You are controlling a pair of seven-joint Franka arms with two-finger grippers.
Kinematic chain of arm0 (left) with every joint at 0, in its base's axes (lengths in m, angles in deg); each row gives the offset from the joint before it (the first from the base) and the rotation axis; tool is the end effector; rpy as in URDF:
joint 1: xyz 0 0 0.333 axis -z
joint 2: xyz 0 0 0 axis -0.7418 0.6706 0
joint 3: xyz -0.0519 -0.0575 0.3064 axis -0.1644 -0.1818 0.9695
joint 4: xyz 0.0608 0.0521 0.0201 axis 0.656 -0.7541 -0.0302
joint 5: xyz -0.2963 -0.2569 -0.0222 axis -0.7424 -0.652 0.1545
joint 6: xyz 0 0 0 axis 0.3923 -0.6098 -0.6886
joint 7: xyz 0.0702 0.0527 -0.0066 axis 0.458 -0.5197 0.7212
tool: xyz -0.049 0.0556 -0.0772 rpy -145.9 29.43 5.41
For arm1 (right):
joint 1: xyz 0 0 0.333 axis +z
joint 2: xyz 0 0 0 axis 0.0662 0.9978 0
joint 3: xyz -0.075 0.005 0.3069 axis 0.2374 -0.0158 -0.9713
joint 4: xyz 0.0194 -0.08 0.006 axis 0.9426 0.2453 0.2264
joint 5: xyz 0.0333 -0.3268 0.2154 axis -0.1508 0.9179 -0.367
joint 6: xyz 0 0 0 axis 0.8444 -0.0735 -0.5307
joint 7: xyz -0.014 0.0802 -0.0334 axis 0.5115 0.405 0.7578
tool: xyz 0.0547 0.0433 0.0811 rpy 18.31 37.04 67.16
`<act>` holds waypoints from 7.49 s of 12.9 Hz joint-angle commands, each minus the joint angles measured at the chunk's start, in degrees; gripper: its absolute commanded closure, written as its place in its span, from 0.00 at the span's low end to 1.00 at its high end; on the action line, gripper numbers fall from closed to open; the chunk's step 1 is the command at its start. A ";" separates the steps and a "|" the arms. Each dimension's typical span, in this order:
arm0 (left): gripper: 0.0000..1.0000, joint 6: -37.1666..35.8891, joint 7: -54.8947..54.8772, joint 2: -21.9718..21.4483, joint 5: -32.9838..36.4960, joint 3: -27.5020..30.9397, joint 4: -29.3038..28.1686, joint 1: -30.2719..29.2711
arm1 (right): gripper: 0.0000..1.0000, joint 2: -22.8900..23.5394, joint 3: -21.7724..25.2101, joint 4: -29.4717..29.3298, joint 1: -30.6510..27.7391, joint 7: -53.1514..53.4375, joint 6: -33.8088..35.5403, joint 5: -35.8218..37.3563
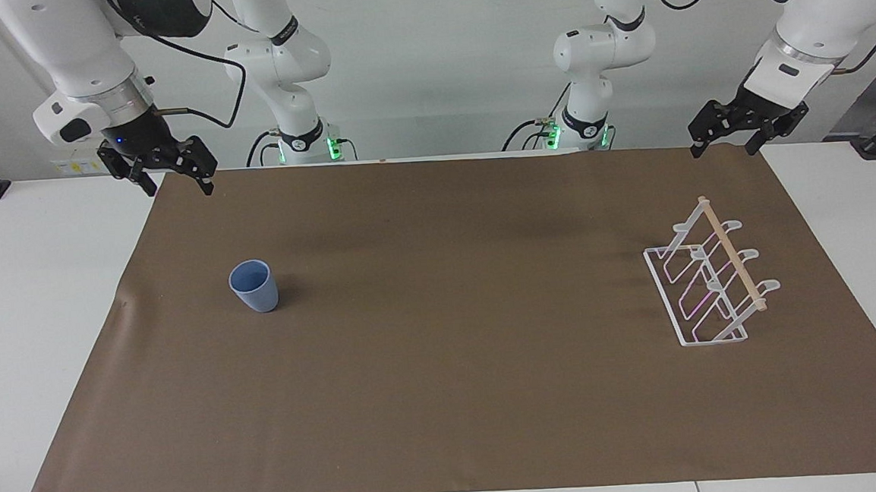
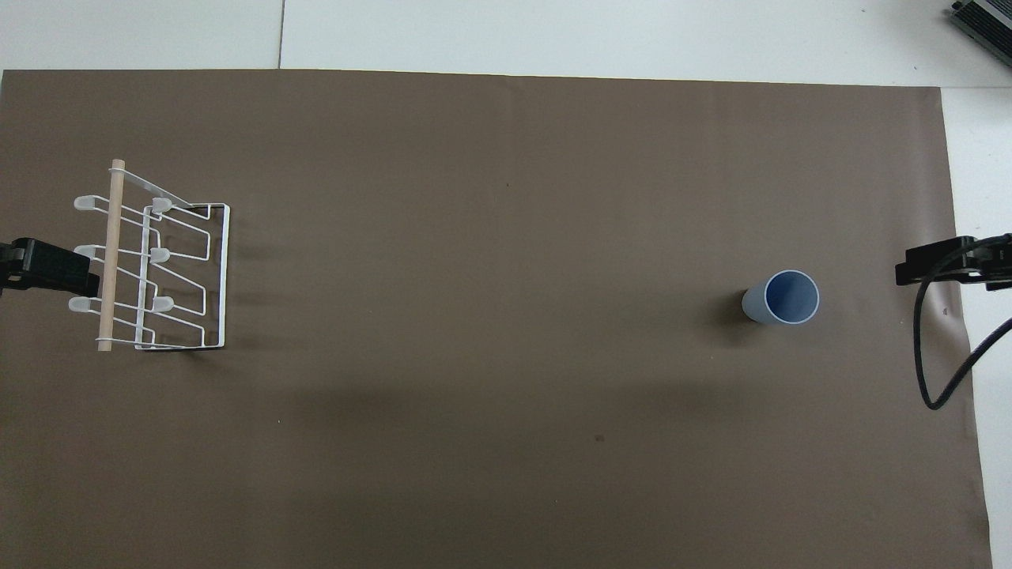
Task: Hang cup on cup holder
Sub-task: 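Move the right gripper toward the light blue cup, then grasp the blue cup rim with the right gripper, then lift the blue cup with the right gripper while the left gripper approaches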
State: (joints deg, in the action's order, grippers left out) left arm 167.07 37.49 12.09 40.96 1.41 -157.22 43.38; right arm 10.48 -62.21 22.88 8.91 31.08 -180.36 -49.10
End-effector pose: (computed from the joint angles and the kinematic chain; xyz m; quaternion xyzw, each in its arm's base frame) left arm 0.5308 -0.0149 0.6332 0.9988 -0.0236 -0.0410 0.0111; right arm 0.5360 -0.0471 0.6156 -0.9993 0.0352 0.0041 0.0071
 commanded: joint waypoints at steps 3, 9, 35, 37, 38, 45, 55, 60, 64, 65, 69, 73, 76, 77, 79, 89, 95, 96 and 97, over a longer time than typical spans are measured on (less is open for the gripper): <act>0.00 -0.17 0.48 -1.41 0.69 -0.22 -1.56 -0.33 | 0.00 -2.08 0.82 2.69 -0.19 -0.85 -0.10 -0.73; 0.00 -0.17 0.48 -1.50 0.69 -0.30 -1.56 -0.33 | 0.00 -2.08 0.92 2.69 -0.11 -1.11 -2.03 -0.56; 0.00 -0.17 0.48 -1.41 0.60 -0.21 -1.56 -0.33 | 0.00 5.31 0.56 28.88 0.07 -5.24 -38.32 -0.82; 0.00 -0.17 0.48 -1.41 0.69 -0.22 -1.56 -0.33 | 0.00 5.22 0.56 30.01 0.07 -5.33 -39.73 -0.82; 0.00 -0.17 0.48 -1.50 0.69 -0.30 -1.56 -0.33 | 0.00 5.30 0.56 31.07 0.07 -5.33 -40.00 -0.82; 0.00 -0.17 0.48 -1.41 0.60 -0.22 -1.56 -0.33 | 0.00 5.48 0.65 34.07 -0.11 -4.98 -44.22 -0.82; 0.00 -0.17 0.48 -1.41 0.69 -0.30 -1.56 -0.33 | 0.91 5.48 0.74 33.98 -0.19 -4.89 -44.04 -0.82; 0.00 -0.17 0.48 -1.41 0.69 -0.21 -1.56 -0.33 | 1.00 5.48 0.74 33.98 -0.19 -4.71 -44.04 -0.82; 0.00 -0.17 0.48 -1.41 0.69 -0.30 -1.56 -0.33 | 1.00 5.48 0.74 33.89 -0.19 -4.71 -44.04 -0.82; 0.00 -0.34 0.22 -1.50 0.60 -0.30 -1.56 -0.33 | 1.00 5.57 0.74 33.80 -0.19 -4.71 -44.04 -0.82; 0.00 0.10 0.48 -1.50 0.34 -0.83 -1.65 0.73 | 1.00 6.88 0.91 30.12 -0.28 -4.71 -41.77 -0.91; 0.00 0.36 1.70 -1.50 -0.19 -0.83 -1.91 0.72 | 1.00 6.71 1.27 22.93 -0.19 -4.71 -31.87 -0.91; 0.00 1.33 14.60 -1.41 -8.16 -0.74 -1.65 0.46 | 1.00 6.28 0.57 13.35 -0.19 -4.71 -20.95 -1.08; 0.00 1.33 17.07 -1.33 -11.23 -0.74 -1.56 0.37 | 1.00 5.66 -0.22 10.36 -0.02 -4.63 -18.49 -1.08; 0.00 1.59 26.52 -1.33 -16.42 -0.74 -1.56 0.72 | 1.00 5.31 -1.37 4.13 -0.02 -4.54 -12.34 -1.08; 0.00 12.38 67.12 -1.68 -28.39 -3.47 -3.58 6.17 | 1.00 4.34 -3.39 -1.54 -0.02 5.57 -7.73 -20.45; 0.00 23.20 79.67 -5.98 -46.04 -3.47 -13.85 6.26 | 1.00 1.36 -9.97 5.04 0.07 4.96 -17.91 -39.63; 0.00 23.30 79.58 -6.25 -47.20 -3.55 -14.39 6.87 | 1.00 0.48 -11.64 7.06 0.07 4.43 -20.20 -42.54; 0.00 23.39 79.58 -6.42 -48.34 -3.55 -14.57 8.10 | 1.00 -0.49 -13.48 9.08 0.07 4.43 -22.83 -44.92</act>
State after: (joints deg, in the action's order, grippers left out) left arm 188.32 115.78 8.92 -4.68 -2.63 -167.87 49.56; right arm 13.77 -72.85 26.00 9.49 35.74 -198.61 -89.64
